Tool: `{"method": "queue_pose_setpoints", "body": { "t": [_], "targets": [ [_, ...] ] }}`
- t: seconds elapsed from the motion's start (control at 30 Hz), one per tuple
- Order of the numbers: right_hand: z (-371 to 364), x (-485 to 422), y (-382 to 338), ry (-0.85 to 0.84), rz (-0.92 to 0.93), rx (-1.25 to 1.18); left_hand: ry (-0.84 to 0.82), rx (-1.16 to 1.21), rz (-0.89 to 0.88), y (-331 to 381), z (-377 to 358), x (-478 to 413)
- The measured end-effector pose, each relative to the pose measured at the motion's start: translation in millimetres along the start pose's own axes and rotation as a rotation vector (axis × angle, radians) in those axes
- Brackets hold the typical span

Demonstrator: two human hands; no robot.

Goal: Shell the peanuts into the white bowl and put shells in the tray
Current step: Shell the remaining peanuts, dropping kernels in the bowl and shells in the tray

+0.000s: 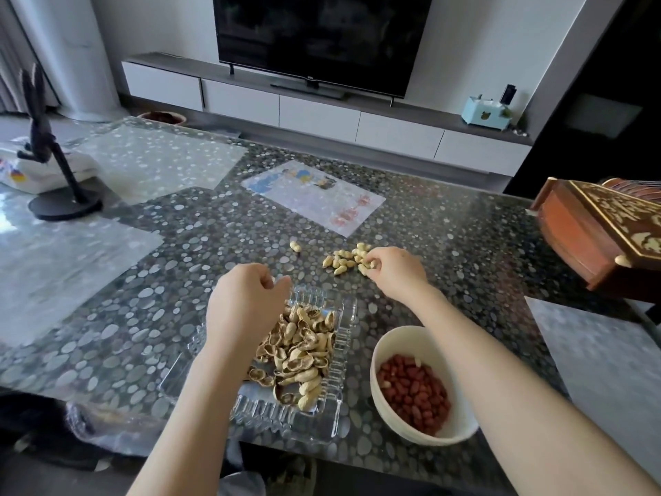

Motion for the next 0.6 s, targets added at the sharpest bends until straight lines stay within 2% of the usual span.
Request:
{"method": "queue_pose_setpoints", "body": {
  "t": [0.2, 0.33, 0.4, 0.53, 0.6],
  "targets": [
    [-22.9, -27.4, 0.6, -0.025, -0.073, 0.215, 0.007, -0.007, 0.016, 0.6, 0.0, -5.6],
    [-17.5, -26.3, -3.6, -0.003, -0.068, 0.133, 0.016, 0.024, -0.010, 4.3, 0.6, -7.1],
    [-7.5, -16.8, -8.9, -0.001, -0.035, -0.028, 0.005, 0.044, -0.032, 10.1, -0.7, -6.4],
    [15.4, 32.9, -36.3, -0.079, 0.091, -0.691, -0.089, 0.154, -0.125, 31.9, -10.6, 3.5],
    [32.4, 65.9, -43.2, -0.061, 0.151, -0.840, -0.159, 0.261, -0.177, 45.3, -16.2, 13.0]
  ]
}}
Point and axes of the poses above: each hand's wrist, its own x-axis away from the middle knuckle, its own z-axis out of the back of the hand, y = z × x, the point moved 10 cm from there along -x, towards the middle knuckle, and after that the axes turned 2 degrees about x, right-handed, at the moved point
